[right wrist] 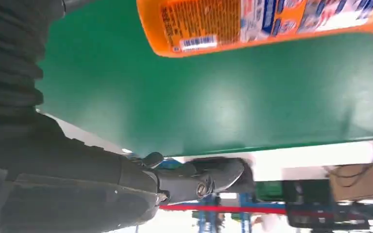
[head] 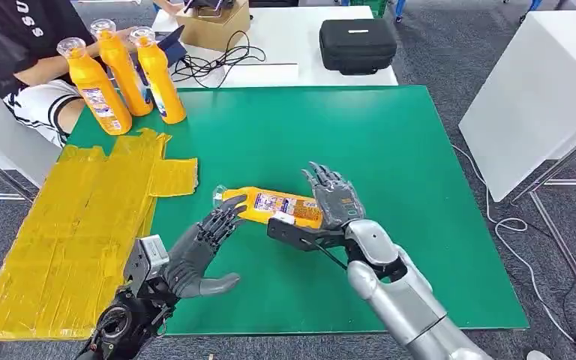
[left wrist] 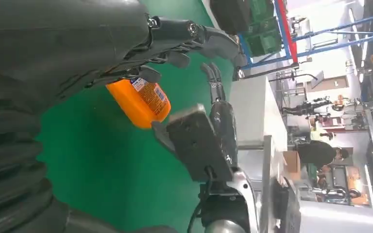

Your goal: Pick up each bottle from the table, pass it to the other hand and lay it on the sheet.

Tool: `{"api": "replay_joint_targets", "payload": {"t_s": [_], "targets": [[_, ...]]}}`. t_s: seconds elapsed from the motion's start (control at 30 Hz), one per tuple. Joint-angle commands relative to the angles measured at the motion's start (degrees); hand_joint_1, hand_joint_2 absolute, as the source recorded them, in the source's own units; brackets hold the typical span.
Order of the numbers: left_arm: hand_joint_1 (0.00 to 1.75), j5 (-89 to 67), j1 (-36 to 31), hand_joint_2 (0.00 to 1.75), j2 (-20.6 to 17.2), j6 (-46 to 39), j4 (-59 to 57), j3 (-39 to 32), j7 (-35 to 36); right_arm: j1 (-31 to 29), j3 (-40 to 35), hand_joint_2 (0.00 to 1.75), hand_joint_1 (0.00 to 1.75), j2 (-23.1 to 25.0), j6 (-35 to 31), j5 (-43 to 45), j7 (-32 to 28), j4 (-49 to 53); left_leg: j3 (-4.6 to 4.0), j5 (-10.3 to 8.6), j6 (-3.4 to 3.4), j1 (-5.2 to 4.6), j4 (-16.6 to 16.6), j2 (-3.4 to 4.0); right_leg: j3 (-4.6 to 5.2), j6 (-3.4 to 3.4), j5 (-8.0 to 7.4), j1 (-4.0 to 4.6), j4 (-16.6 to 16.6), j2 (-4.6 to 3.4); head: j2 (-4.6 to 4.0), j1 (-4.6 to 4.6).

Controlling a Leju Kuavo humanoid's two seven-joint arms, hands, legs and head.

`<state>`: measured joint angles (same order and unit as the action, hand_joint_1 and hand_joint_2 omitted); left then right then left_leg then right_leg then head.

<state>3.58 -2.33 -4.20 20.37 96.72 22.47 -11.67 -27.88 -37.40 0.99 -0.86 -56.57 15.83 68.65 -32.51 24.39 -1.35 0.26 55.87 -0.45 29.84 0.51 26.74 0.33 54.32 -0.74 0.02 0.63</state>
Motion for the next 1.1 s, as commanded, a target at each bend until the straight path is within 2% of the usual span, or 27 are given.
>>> {"api": "replay_joint_targets", "payload": {"t_s": [0.03, 0.3, 0.33, 0.37, 0.43, 0.53, 0.67, 1.1], "targets": [[0.0, 0.1, -1.5, 1.75, 0.56, 0.74, 0.03, -0.2, 0.45, -4.86, 3.65, 1.75, 0.0, 3.09, -2.17, -0.15, 2.41, -12.74, 0.1, 0.02, 0.02, 0.0, -0.02, 0.0, -0.11, 0.05, 0.02, 0.0, -0.03, 0.06, 0.0, 0.0], [0.0, 0.15, -1.5, 1.75, 0.84, 1.02, 2.48, -0.39, 0.17, -5.26, 6.81, 1.75, 0.0, 4.88, -2.64, -1.83, 2.91, -17.21, 0.12, 0.04, 0.02, 0.0, 0.0, 0.01, -0.13, 0.05, 0.04, 0.0, -0.02, 0.04, 0.0, 0.0], [0.0, -0.04, -1.49, 1.75, 0.82, 0.98, 2.57, -0.29, 0.12, -5.33, 7.16, 1.75, 0.0, 5.07, -2.61, -2.06, 2.88, -17.8, 0.37, 0.18, 0.06, 0.06, 0.06, 0.05, -0.41, 0.11, 0.15, 0.05, -0.03, 0.08, 0.0, 0.0], [0.0, -0.15, -1.47, 1.75, 0.85, 0.89, 2.58, -0.17, 0.1, -5.4, 7.62, 1.75, 0.0, 5.37, -2.85, -2.06, 2.85, -18.53, 0.13, 0.04, 0.02, 0.0, 0.0, 0.0, -0.14, 0.05, 0.04, 0.0, -0.02, 0.05, 0.0, 0.0], [0.0, -0.36, -1.35, 1.75, 1.02, 0.7, 2.41, 0.0, -0.04, -5.59, 8.06, 1.75, 0.0, 5.73, -3.28, -2.13, 1.53, -19.99, 0.16, 0.05, 0.03, 0.02, 0.0, 0.0, -0.19, 0.06, 0.04, 0.02, -0.04, 0.07, 0.0, 0.0], [0.0, -0.61, -1.68, 1.75, 1.09, 0.8, 1.42, 0.44, -0.94, -6.34, 7.34, 1.75, 0.0, 6.31, -3.79, -2.59, -5.28, -24.06, 0.14, 0.02, 0.02, 0.01, -0.01, 0.01, -0.15, 0.05, 0.02, 0.01, -0.04, 0.04, 0.0, 0.0], [0.0, -0.8, -2.23, 1.75, 1.43, 0.94, 0.72, 0.61, -1.56, -7.42, 6.39, 1.75, 0.0, 7.63, -4.79, -4.66, -6.54, -28.27, 0.2, 0.04, 0.03, 0.03, -0.02, 0.03, -0.22, 0.06, 0.03, 0.03, -0.06, 0.05, 0.0, 0.0], [0.0, -1.3, -1.69, 1.75, 1.3, 0.14, 1.47, 0.53, -1.7, -8.38, 5.57, 1.75, 0.0, 8.74, -4.02, -5.39, -7.11, -30.47, 0.13, 0.03, 0.02, 0.0, -0.01, -0.01, -0.14, 0.06, 0.04, 0.0, -0.02, 0.07, 0.0, 0.0]]}}
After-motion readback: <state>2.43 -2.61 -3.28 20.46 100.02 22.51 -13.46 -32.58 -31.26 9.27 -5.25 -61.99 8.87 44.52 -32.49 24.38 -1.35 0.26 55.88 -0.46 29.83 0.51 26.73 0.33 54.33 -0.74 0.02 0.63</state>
